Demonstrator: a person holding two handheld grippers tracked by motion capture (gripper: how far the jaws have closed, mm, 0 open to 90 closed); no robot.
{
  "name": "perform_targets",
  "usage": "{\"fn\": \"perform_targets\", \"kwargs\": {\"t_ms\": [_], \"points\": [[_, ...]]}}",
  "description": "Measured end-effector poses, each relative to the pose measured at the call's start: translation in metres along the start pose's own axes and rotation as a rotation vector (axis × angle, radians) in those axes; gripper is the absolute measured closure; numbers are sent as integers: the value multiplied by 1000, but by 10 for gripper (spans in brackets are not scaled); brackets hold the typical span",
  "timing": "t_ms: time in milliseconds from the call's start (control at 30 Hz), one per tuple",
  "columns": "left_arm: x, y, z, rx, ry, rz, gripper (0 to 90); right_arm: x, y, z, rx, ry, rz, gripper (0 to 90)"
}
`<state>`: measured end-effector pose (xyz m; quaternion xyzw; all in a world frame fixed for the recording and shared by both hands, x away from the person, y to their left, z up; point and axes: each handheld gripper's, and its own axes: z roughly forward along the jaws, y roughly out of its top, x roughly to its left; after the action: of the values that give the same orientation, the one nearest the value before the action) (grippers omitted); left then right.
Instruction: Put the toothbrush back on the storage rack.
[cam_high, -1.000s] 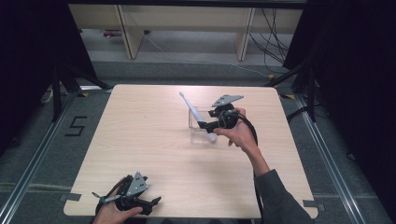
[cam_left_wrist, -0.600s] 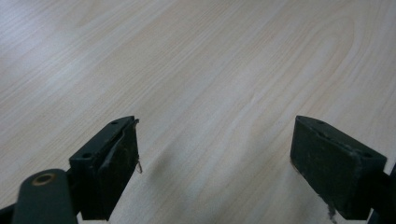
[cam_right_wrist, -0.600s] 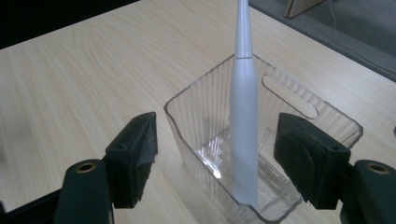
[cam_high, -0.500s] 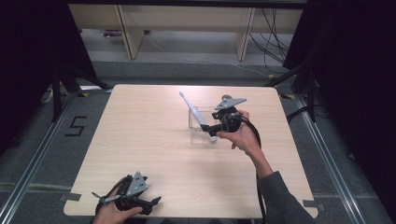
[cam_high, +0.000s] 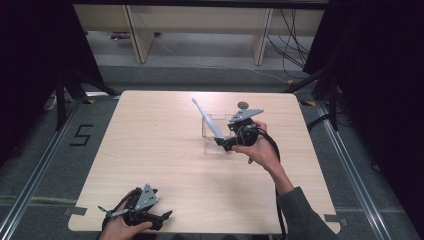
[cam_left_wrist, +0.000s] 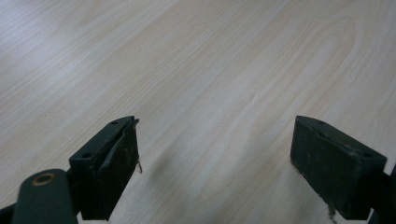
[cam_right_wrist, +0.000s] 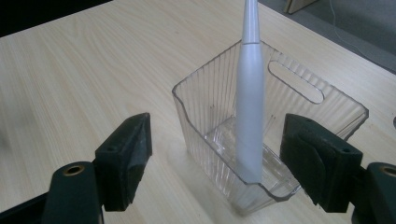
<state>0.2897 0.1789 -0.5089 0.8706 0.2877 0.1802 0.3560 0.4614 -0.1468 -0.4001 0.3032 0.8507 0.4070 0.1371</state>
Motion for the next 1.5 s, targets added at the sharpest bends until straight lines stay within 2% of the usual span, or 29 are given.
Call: {"fn": "perform_targets", "kwargs": {"t_ms": [33,67,100,200,233,267,367,400,500,533,600,633,667,800,833,867,933,1000,1033,1100,1133,1167,1200,1233,1267,1300,1367,1467,1500], "points": [[0,0,0,0,-1,0,150,0,-1,0,1,0,-14,257],[0,0,0,-1,-4,-3,150,2,-2,0,-1,-12,14,255],[0,0,0,-1,-4,-3,150,2,-2,0,-1,-12,14,255],[0,0,0,-3,5,2,150,3,-6,-1,-2,-11,-4,254],[-2,0,0,-11,-3,-13,150,2,-7,-2,-3,-19,-22,254],[0,0,0,2,-3,-7,150,4,-10,-2,10,-11,-8,254],[-1,0,0,1,0,-13,150,5,-13,-4,14,-13,-17,254],[0,0,0,-1,-2,0,150,5,-14,-4,13,-2,-18,254],[0,0,0,1,5,2,150,7,-18,-8,30,-10,1,254],[0,0,0,-2,3,1,150,7,-19,-8,20,-8,-11,254],[0,0,0,3,4,4,150,8,-20,-9,20,-15,9,254],[0,0,0,3,3,3,150,7,-21,-9,5,-14,-18,254],[0,0,0,4,3,2,150,8,-24,-12,25,-13,-2,253],[0,0,0,3,0,2,150,9,-27,-14,21,-8,-9,253],[0,0,0,3,3,2,150,9,-28,-15,27,-11,6,254],[0,0,0,4,3,1,150,9,-29,-16,21,-21,-11,254],[-1,-1,0,2,5,-12,150,9,-32,-17,12,-20,-4,254],[0,0,0,2,5,-1,150,9,-32,-18,11,-16,-16,253],[0,0,0,3,4,1,150,10,-34,-19,21,-11,1,251],[-1,-1,0,4,-3,-15,151,9,-35,-20,12,-16,-19,250],[-1,-1,1,5,-2,-14,150,11,-38,-22,13,-21,7,249],[-1,-1,0,2,0,-11,150,10,-38,-21,5,-19,-10,249],[0,-1,0,2,2,-2,150,12,-39,-23,13,-19,15,248],[0,-1,0,2,2,-2,150,12,-39,-23,13,-19,15,248],[0,-1,0,2,4,-2,150,10,-40,-23,7,-14,-12,247],[-1,0,0,4,2,-11,150,10,-42,-23,-1,-30,-17,244],[0,0,0,10,4,8,150,11,-44,-25,-5,-22,-3,244],[0,-1,1,4,5,-8,151,12,-47,-27,-6,-12,3,242],[0,-1,0,3,2,2,150,13,-48,-29,-4,-18,16,242]]}}
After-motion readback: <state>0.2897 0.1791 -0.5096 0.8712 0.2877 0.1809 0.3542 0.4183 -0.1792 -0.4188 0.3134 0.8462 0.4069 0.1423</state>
